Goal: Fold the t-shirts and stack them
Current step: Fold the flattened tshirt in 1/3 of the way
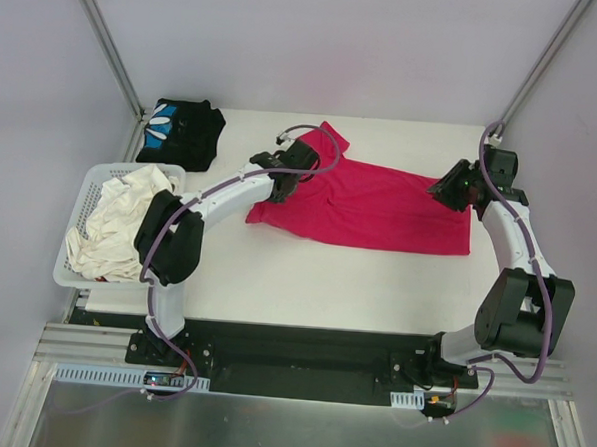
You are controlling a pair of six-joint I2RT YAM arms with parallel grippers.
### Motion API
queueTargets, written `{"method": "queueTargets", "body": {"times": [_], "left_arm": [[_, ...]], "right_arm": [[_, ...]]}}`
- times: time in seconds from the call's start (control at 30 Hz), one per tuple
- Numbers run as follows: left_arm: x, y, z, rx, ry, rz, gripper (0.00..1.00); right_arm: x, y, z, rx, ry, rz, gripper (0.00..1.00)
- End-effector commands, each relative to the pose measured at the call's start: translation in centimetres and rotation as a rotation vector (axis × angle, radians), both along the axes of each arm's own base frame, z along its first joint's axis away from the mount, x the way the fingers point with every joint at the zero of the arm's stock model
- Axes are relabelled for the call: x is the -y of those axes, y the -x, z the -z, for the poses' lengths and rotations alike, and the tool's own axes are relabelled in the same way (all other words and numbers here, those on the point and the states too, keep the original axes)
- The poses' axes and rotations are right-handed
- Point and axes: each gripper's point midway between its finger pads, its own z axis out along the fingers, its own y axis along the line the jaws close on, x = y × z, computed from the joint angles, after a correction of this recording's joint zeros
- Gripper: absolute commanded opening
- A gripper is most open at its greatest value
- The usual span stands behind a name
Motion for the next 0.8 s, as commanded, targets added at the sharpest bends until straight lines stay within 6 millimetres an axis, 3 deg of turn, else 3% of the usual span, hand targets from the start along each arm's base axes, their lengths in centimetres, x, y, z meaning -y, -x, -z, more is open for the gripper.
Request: {"method": "queueTargets", "body": {"times": [0.0,0.23,0.53,0.77], "left_arm": [[-1.5,1.1,-2.0,0.019,-0.037,0.009,0.02],[-0.7,0.3,-1.1,-0.009,-0.026,0.03,0.02],[-2.2,-2.0,-0.8,-0.004,-0.044,-0.014,0.01],[-2.0,-3.3,0.1,-0.022,-0.055,-0.011,0.0]], "right_arm": [[0.7,-0.2,0.5,-0.009,0.016,0.036,0.33],[0.9,0.9,3.3,-0.079,0.022,0.061,0.35],[0.9,2.3,8.5,-0.216,0.02,0.073,0.37],[0.7,3.0,9.7,-0.255,0.009,0.081,0.37]]}}
